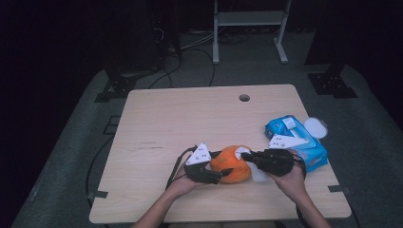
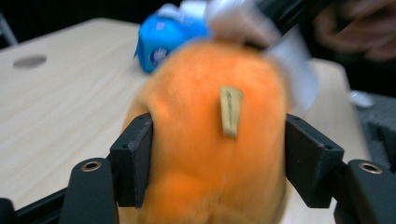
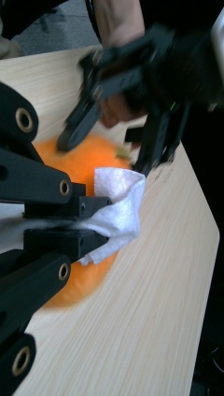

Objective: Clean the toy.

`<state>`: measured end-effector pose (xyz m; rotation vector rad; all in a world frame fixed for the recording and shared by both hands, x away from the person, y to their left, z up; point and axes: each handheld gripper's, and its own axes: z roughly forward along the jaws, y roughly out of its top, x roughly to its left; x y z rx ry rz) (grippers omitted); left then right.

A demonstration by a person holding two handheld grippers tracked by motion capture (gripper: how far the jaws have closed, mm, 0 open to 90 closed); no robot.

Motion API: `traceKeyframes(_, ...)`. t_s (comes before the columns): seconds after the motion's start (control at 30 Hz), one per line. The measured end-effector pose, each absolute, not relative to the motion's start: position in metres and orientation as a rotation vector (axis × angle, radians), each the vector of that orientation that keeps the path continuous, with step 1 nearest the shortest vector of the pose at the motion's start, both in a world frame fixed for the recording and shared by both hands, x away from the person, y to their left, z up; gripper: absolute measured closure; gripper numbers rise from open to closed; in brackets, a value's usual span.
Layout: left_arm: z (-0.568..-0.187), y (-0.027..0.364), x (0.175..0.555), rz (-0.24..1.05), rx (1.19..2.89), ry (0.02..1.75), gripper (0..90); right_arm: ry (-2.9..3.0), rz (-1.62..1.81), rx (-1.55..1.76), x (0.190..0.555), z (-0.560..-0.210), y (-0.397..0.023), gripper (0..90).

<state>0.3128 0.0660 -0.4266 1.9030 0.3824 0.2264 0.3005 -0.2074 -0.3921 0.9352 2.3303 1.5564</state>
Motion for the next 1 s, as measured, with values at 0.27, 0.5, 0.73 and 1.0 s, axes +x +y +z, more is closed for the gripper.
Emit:
traceKeyframes(0.27,-0.429,0.062,0.310,0.206,1.960,0.368,32.3,2.394,1.500,0.926,0.302,-0.406,-0.192,85.0)
traceKeyframes(0.5,-0.429,0.062,0.310,0.221,1.960,0.396,31.4,2.406,1.569,0.856,0.296,-0.397,-0.184,85.0)
traceKeyframes(0.73,-0.434,0.065,0.314,0.189,1.946,0.402,29.4,2.408,1.488,0.936,0.303,-0.411,-0.200,84.9)
traceKeyframes(1.0,-0.433,0.059,0.312,0.195,1.953,0.415,28.0,2.440,1.550,0.800,0.288,-0.395,-0.174,84.9)
